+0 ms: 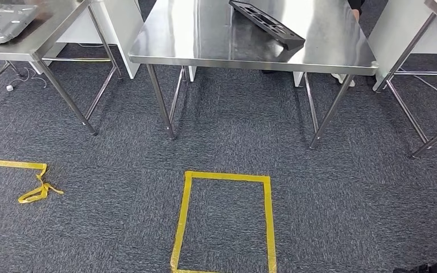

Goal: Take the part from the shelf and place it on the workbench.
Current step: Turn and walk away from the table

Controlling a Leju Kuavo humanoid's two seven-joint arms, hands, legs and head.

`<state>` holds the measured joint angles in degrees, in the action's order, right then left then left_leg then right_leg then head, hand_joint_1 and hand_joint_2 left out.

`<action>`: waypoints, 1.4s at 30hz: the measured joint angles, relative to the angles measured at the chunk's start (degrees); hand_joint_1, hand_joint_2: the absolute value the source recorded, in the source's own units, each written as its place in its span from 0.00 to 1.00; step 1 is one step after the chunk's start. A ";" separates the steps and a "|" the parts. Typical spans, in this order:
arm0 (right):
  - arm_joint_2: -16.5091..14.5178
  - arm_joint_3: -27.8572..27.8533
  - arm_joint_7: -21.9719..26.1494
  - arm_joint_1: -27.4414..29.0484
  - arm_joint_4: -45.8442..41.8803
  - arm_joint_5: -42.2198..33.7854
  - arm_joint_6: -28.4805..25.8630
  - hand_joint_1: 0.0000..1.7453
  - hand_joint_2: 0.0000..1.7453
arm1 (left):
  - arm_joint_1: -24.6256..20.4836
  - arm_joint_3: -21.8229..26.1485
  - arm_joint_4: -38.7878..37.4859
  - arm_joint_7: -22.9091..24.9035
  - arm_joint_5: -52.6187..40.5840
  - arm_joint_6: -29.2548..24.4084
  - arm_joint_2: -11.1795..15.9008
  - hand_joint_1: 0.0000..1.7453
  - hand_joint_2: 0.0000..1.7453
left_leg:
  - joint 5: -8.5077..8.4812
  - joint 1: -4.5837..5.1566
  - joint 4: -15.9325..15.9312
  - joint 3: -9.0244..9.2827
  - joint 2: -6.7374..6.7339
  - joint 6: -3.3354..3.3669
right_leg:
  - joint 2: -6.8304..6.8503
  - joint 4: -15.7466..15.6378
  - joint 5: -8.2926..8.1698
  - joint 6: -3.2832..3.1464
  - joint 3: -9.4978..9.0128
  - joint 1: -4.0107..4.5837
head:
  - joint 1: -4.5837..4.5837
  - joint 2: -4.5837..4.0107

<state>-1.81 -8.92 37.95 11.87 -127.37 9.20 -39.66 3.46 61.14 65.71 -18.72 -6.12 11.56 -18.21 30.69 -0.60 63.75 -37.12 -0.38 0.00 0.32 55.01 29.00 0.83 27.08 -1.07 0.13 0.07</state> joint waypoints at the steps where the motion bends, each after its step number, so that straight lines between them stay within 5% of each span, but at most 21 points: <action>1: -0.19 -0.41 0.15 0.72 -0.32 -0.17 0.00 0.00 0.00 | -0.26 -0.03 -0.36 -0.07 -0.07 0.10 0.18 0.00 0.00 | 2.59 -0.03 3.89 -0.89 0.02 -0.16 | 0.10 0.11 -0.43 -0.36 0.60 0.15 | -0.04 0.00; 2: -0.35 -0.86 0.38 1.51 -0.62 -0.50 0.01 0.00 0.00 | -0.51 -0.08 -0.71 -0.15 -0.12 0.17 0.37 0.00 0.00 | 4.13 -0.03 7.27 -1.46 0.04 -0.25 | 0.18 0.30 -0.83 -0.54 1.22 0.32 | -0.07 0.00; 4: -0.58 -1.69 1.04 3.12 -1.09 -1.75 0.09 0.00 0.00 | -0.79 -0.28 -1.20 -0.30 -0.15 0.17 0.62 0.00 0.00 | 3.24 -0.03 9.08 -0.24 0.08 -0.15 | 0.26 1.03 -1.46 -0.54 2.71 0.54 | -0.08 0.00; 6: -0.64 -2.45 1.62 4.52 -1.33 -3.24 0.31 0.00 0.00 | -0.87 -0.58 -1.44 -0.34 -0.07 0.09 0.81 0.00 0.00 | 0.28 -0.01 3.75 4.33 0.24 0.34 | 0.22 2.00 -1.76 -0.34 4.01 0.61 | -0.10 0.00; 8: -0.58 -3.14 1.86 5.54 -1.39 -4.42 0.70 0.00 0.00 | -0.91 -0.88 -1.53 -0.39 0.13 -0.04 1.06 0.00 0.00 | -0.39 0.19 -3.02 8.87 0.52 0.91 | 0.21 2.81 -2.10 0.17 4.88 0.83 | -0.07 0.00; 10: -0.35 -3.51 1.96 6.13 -1.41 -5.19 1.00 0.00 0.00 | -0.91 -1.04 -1.55 -0.60 0.44 -0.18 1.21 0.00 0.00 | 0.00 0.61 -5.86 10.25 0.66 1.37 | 0.25 3.11 -2.79 1.06 5.46 0.85 | -0.07 0.00; 13: 0.21 -3.68 2.01 6.73 -1.43 -5.73 1.09 0.00 0.00 | -0.90 -1.12 -1.59 -0.85 0.82 -0.22 1.17 0.00 0.00 | -1.02 0.49 -7.05 9.20 0.41 2.33 | 0.15 4.16 -2.19 1.82 6.81 0.77 | -0.03 0.00; 16: 0.66 -3.96 2.02 6.97 -1.42 -5.99 1.08 0.00 0.00 | -0.83 -1.11 -1.61 -0.89 1.05 -0.24 1.16 0.00 0.00 | -2.95 0.26 -7.40 6.89 0.03 3.03 | -0.03 11.84 4.47 1.20 9.47 0.57 | 0.30 0.00; 18: 0.92 -4.07 2.02 7.00 -1.36 -6.23 0.96 0.00 0.00 | -0.77 -1.10 -1.61 -0.86 1.31 -0.25 1.11 0.00 0.00 | -4.35 0.27 -7.34 5.09 -0.14 2.95 | -0.04 17.52 6.52 1.74 9.99 0.36 | 0.37 0.00; 20: 1.58 -4.02 2.02 6.99 -1.18 -6.70 0.58 0.00 0.00 | -0.64 -1.09 -1.61 -0.67 1.65 -0.31 0.99 0.00 0.00 | -5.74 0.22 -7.19 3.22 -0.28 2.66 | -0.04 17.50 3.88 3.49 7.68 0.10 | 0.38 0.00; 22: 2.58 -3.83 2.02 6.84 -0.90 -7.31 0.13 0.00 0.00 | -0.42 -0.96 -1.55 -0.23 2.00 -0.39 0.87 0.00 0.00 | -7.01 0.18 -6.83 1.53 -0.32 2.12 | -0.10 10.38 1.50 4.62 2.05 -0.17 | 0.39 0.00; 24: 3.47 -3.39 2.02 6.46 -0.55 -7.62 -0.09 0.00 0.00 | -0.21 -0.54 -1.38 0.12 2.08 -0.39 0.70 0.00 0.00 | -8.24 0.28 -6.56 0.60 -0.30 1.43 | -0.33 2.11 2.69 3.85 -3.13 0.14 | 0.31 0.00; 25: 3.75 -3.19 2.02 6.25 -0.37 -7.67 -0.10 0.00 0.00 | -0.10 -0.25 -1.29 0.19 2.03 -0.33 0.62 0.00 0.00 | -8.82 0.36 -6.59 0.43 -0.29 1.17 | -0.41 0.00 3.61 3.23 -4.17 0.37 | 0.27 0.00; 28: 4.33 -2.61 2.02 5.74 0.27 -7.66 -0.12 0.00 0.00 | 0.45 0.77 -1.20 0.41 1.77 -0.10 0.44 0.00 0.00 | -8.88 0.17 -6.23 -0.03 -0.08 0.38 | -0.20 -0.26 2.97 1.42 -3.09 0.18 | 0.19 0.00; 32: 4.71 -1.74 2.02 5.45 0.91 -7.55 -0.12 0.00 0.00 | 0.88 1.73 -1.09 0.75 1.22 0.42 0.25 0.00 0.00 | 2.21 -0.08 4.33 -1.93 0.28 -0.37 | 0.34 -0.05 0.39 -0.74 -0.27 0.32 | -0.04 0.00; 33: 4.81 -1.58 2.02 5.41 1.07 -7.51 -0.12 0.00 0.00 | 0.88 1.96 -1.08 0.88 1.01 0.68 0.20 0.00 0.00 | 3.31 -0.07 7.63 -2.12 0.32 -0.39 | 0.44 0.07 -0.30 -0.81 0.58 0.51 | -0.08 0.00; 35: 5.05 -1.26 2.02 5.15 1.43 -7.45 -0.12 0.00 0.00 | 0.87 2.44 -1.08 1.09 0.57 1.22 0.10 0.00 0.00 | 1.33 -0.06 10.05 -0.69 0.31 -0.15 | 0.51 0.65 -1.60 -0.75 2.55 0.83 | -0.09 0.00; 37: 5.38 -0.82 2.02 4.67 1.80 -7.45 -0.11 0.00 0.00 | 0.79 2.83 -1.03 1.12 0.20 1.56 -0.02 0.00 0.00 | -1.37 0.01 4.97 4.22 0.39 0.53 | 0.50 1.55 -2.57 -0.50 4.49 1.00 | -0.11 0.00; 39: 5.78 -0.30 1.95 3.91 2.24 -7.37 -0.07 0.00 0.00 | 0.65 3.19 -0.88 1.10 -0.22 1.68 -0.10 0.00 0.00 | -0.48 0.28 -3.26 9.98 0.50 1.15 | 0.56 2.25 -3.43 0.00 5.73 1.24 | -0.06 0.00; 40: 6.03 -0.01 1.85 3.33 2.55 -7.27 -0.02 0.00 0.00 | 0.59 3.38 -0.80 1.08 -0.42 1.69 -0.15 0.00 0.00 | 0.40 0.51 -5.99 11.57 0.55 1.35 | 0.62 2.38 -3.94 0.36 6.11 1.22 | -0.04 0.00; 42: 6.58 0.66 1.43 1.96 3.31 -6.89 0.08 0.00 0.00 | 0.53 3.91 -0.66 1.05 -0.82 1.70 -0.36 0.00 0.00 | 0.43 0.78 -7.85 11.59 0.48 1.85 | 0.71 2.47 -4.97 1.20 6.87 1.16 | -0.01 0.00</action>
<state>4.76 -8.26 39.39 13.84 -124.06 2.31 -39.58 3.99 65.05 65.06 -17.67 -6.94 13.26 -18.57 31.11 0.18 55.91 -25.52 0.10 1.84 1.04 57.48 24.03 2.04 33.95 0.09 0.12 0.07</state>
